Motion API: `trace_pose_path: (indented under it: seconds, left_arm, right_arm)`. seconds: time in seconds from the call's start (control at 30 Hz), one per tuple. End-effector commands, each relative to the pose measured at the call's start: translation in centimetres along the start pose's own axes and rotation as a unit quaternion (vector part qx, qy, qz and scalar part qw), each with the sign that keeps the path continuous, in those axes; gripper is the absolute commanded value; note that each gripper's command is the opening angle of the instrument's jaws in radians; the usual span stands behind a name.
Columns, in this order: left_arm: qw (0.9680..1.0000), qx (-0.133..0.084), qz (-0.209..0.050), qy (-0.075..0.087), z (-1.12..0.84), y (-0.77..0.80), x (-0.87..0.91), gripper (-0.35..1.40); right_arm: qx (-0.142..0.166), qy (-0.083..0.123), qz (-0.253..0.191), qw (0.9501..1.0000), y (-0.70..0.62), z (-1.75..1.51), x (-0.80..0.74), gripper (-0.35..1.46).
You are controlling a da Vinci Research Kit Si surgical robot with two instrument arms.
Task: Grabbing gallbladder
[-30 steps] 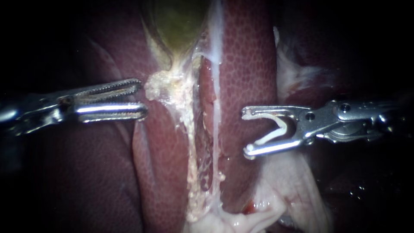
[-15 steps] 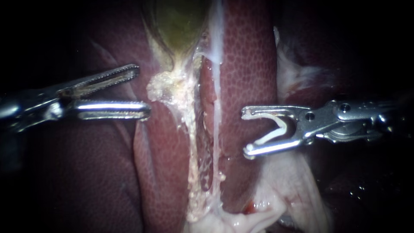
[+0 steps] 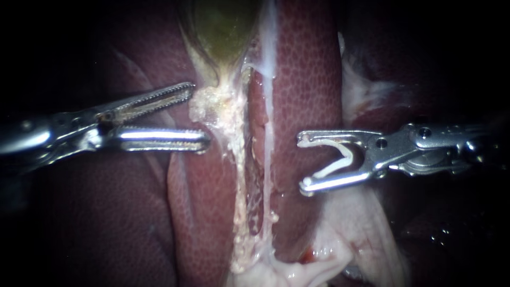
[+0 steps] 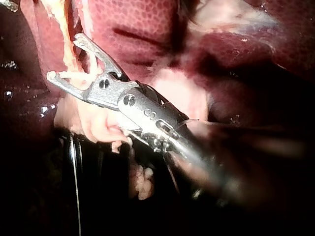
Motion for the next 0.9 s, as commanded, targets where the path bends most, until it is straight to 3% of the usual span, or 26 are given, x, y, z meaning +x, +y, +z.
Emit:
trace_pose_path:
  seconds: [0.03, 0.47, 0.9]
  left_arm:
    - [1.0000, 0.001, 0.000, 0.000, 0.01, 0.00, 0.00, 0.52]
    - [0.9999, 0.015, 0.001, -0.001, 0.10, -0.04, -0.02, 0.47]
    - [0.9990, 0.045, 0.004, -0.002, 0.07, -0.20, -0.11, 0.49]
  right_arm:
    - [0.000, 0.000, 0.000, 1.0000, 0.00, 0.00, 0.00, 0.58]
    - [0.000, 0.000, 0.000, 1.0000, 0.00, 0.01, 0.00, 0.58]
    - [0.000, 0.000, 0.000, 1.0000, 0.00, 0.01, 0.00, 0.58]
